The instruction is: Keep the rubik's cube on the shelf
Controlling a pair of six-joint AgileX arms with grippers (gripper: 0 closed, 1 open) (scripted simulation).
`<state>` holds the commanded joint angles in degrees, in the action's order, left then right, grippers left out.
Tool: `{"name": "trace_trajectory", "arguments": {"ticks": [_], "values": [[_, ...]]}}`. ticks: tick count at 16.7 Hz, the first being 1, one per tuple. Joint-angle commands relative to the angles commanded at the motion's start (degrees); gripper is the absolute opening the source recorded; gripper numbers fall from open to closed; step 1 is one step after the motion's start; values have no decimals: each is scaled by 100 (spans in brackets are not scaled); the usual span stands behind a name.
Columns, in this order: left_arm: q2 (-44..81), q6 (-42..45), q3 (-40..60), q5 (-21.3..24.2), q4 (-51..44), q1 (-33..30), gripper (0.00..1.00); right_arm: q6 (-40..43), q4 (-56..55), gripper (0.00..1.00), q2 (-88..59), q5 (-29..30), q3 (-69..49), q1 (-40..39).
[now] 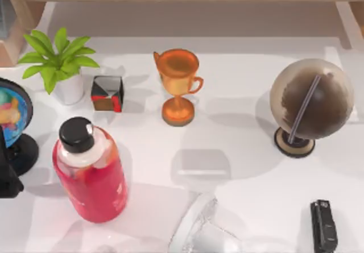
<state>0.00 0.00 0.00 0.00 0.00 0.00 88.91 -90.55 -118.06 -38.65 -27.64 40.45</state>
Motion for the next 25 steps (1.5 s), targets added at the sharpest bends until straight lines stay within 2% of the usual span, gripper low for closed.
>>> {"name": "trace_trajectory", "arguments": {"ticks": [4,5,14,19,25], "values": [[0,0,0,0,0,0,100,0,0,98,0,0,0,0],[0,0,0,0,0,0,100,0,0,100,0,0,0,0],[0,0,0,0,0,0,100,2,-16,100,8,-12,8,8],[0,0,0,0,0,0,100,-2,-254,100,104,-277,347,268],[0,0,0,0,0,0,100,-36,-130,100,96,-201,234,330]]}}
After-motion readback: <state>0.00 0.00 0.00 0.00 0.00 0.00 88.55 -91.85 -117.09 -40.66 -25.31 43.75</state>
